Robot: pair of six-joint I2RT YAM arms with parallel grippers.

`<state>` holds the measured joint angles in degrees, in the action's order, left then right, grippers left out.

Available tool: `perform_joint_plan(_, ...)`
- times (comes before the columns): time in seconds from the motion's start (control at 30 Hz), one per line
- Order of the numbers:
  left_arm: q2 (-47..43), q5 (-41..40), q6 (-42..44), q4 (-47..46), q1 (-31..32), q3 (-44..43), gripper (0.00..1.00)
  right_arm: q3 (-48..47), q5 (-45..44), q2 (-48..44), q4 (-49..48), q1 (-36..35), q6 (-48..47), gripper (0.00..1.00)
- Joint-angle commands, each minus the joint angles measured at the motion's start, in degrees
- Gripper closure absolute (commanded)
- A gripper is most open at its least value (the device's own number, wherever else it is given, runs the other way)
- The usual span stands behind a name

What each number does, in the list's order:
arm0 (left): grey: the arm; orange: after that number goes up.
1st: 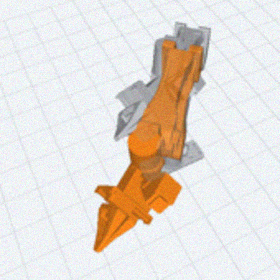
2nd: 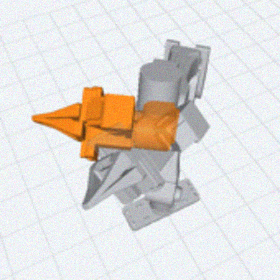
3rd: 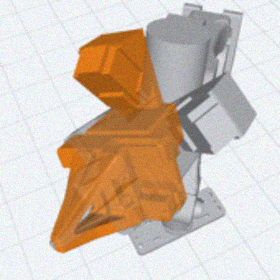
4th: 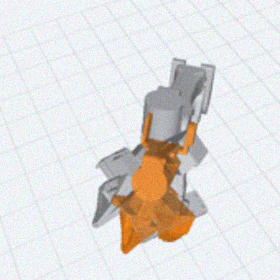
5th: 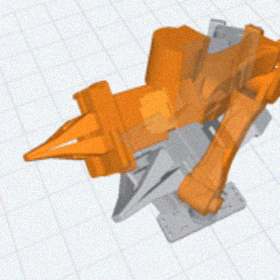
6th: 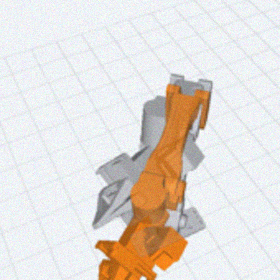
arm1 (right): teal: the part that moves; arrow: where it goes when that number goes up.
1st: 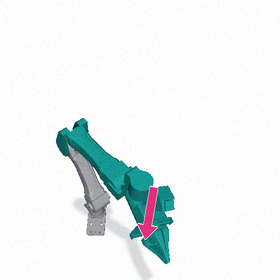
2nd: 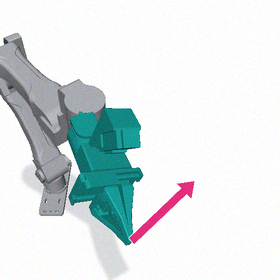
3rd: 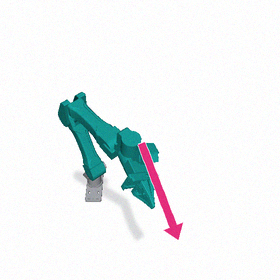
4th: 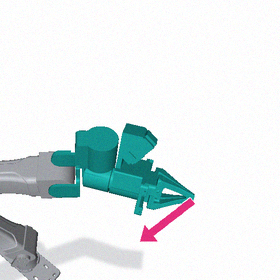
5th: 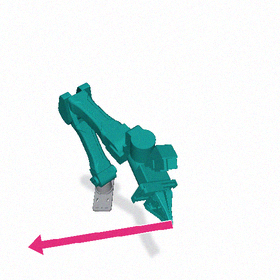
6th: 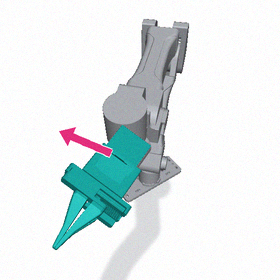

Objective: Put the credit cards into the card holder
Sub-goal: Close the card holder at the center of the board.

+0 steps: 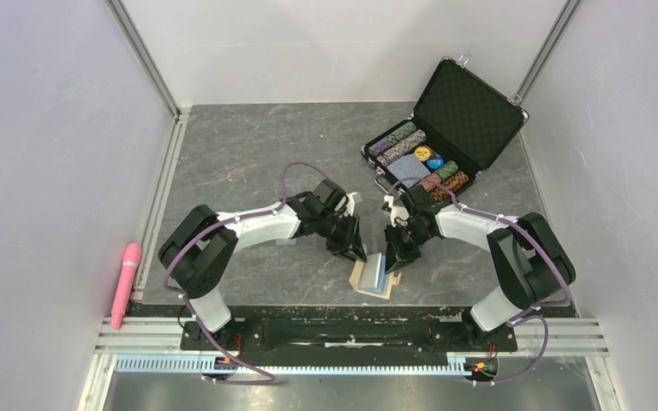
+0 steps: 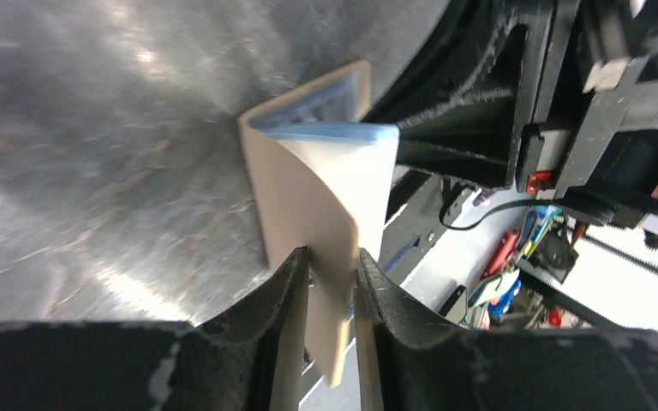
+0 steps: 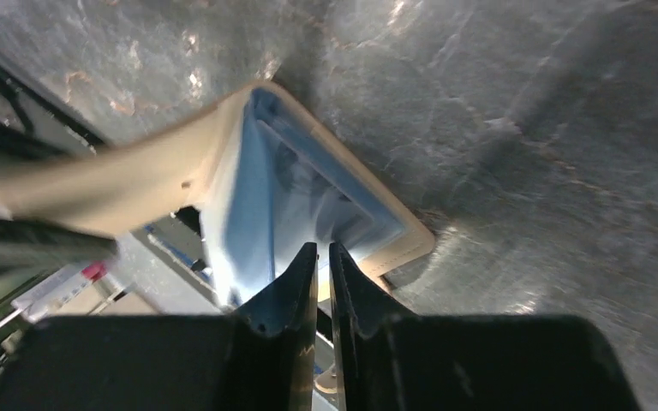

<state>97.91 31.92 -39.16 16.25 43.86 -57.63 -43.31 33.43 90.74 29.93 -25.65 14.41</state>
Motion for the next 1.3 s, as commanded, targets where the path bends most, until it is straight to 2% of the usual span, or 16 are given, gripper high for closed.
perform_joint_plan(0.0,3.6,3.9,-4.7,-6.0,4.4,-1.4,0.68,-3.0,-6.9,-3.1,-0.5,0.3,0.1,0.87)
perform_joint_plan(0.17,7.0,4.5,-4.5,-6.1,6.7,-4.8,0.66,-4.6,-10.2,-7.1,1.7,1.7,0.8,0.86)
perform_joint_plan(0.4,7.1,5.6,-4.4,-6.8,7.3,-6.9,0.58,-4.1,-12.0,-10.2,3.8,5.5,-0.2,0.86)
perform_joint_plan(0.9,8.8,9.6,-6.0,-11.4,9.4,-7.6,0.48,-2.4,-3.6,-10.6,0.2,8.3,0.1,0.87)
perform_joint_plan(0.97,9.3,10.2,-6.4,-12.3,9.4,-7.5,0.51,-2.1,-2.5,-10.8,-0.3,8.5,0.0,0.87)
perform_joint_plan(1.1,11.1,11.6,-7.4,-14.4,9.4,-7.4,0.7,-1.0,1.1,-11.0,-1.9,8.9,0.0,0.87)
perform_joint_plan(1.27,14.9,9.5,-5.0,-9.3,9.4,-9.8,0.76,0.0,2.7,-11.3,-2.7,9.0,0.1,0.89)
